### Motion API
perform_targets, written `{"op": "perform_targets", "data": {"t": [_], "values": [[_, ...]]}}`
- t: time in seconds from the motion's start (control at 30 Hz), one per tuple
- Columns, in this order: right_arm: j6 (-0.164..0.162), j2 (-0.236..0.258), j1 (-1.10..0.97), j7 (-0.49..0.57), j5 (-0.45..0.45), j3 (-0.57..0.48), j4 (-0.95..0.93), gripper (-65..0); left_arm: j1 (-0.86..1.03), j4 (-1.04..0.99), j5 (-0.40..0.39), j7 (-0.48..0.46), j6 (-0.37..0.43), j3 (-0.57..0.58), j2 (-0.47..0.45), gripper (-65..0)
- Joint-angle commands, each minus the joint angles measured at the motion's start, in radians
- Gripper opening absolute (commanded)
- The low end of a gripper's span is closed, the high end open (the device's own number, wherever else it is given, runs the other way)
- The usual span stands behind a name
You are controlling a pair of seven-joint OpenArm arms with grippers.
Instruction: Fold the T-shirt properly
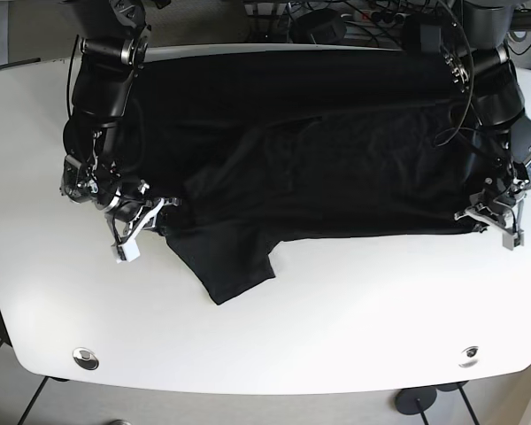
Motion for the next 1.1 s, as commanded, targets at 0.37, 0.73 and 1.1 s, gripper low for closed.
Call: {"op": "perform_targets", "data": {"t": [0.37, 0.73, 1.1], "values": [[0.001, 0.021, -0.094, -0.295, 0.140, 0.162, 0.478, -63.4, 0.087, 0.487, -0.017, 0.313, -0.216, -0.272, 0.027, -65.0], [0.001, 0.018, -0.355, -0.363, 0.141, 0.247, 0.705, -63.3, 0.438, 0.901, -0.017, 0.387, -0.218, -0.344, 0.153, -65.0], [0.001, 0.020, -0.527, -0.355, 0.140, 0.284, 0.710, -62.9, 0.616, 0.898, -0.009, 0.382, -0.232, -0.372, 0.151, -64.4]]}}
